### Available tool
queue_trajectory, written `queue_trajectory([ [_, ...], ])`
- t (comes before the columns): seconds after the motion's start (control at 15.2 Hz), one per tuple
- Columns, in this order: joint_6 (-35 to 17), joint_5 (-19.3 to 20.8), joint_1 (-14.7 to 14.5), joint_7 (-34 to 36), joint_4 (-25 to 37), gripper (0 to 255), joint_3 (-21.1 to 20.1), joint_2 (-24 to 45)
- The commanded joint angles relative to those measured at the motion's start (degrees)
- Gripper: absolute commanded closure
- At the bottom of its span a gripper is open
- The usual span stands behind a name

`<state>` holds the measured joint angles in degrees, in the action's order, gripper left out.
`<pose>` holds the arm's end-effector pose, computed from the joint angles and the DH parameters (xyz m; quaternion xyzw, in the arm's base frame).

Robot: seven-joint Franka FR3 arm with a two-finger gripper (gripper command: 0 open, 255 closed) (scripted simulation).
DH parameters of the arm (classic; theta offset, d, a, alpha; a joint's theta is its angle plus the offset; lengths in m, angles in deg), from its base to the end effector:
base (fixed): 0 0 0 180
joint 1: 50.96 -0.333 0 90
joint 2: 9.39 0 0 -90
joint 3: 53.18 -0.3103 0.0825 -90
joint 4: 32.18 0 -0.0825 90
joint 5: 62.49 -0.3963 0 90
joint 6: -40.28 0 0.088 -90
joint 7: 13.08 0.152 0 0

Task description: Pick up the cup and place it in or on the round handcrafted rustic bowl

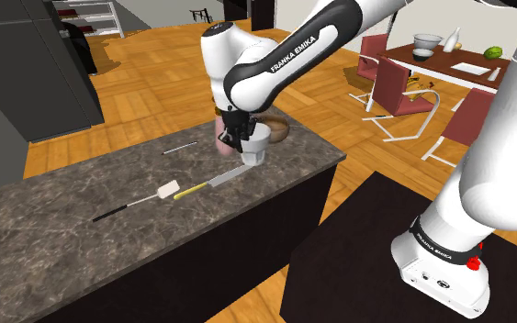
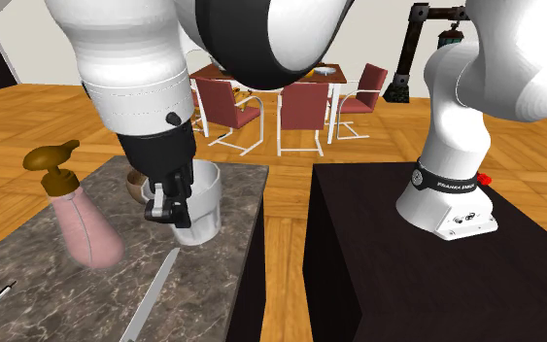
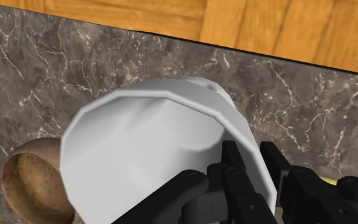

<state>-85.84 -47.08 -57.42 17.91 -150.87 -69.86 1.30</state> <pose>0.5394 0.2098 0.2837 0.9965 0.0117 0.0164 0.0813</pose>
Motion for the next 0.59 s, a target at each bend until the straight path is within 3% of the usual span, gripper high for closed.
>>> queue_trajectory([
  [0.0, 1.4, -0.6, 0.1, -0.6, 0.6, 255, -0.1, -0.9],
  [0.26, 3.6, -1.4, 0.2, -1.4, 1.6, 255, -0.3, -2.3],
  [0.53, 3.9, -1.2, 3.0, -6.5, 4.2, 255, 1.9, -0.8],
])
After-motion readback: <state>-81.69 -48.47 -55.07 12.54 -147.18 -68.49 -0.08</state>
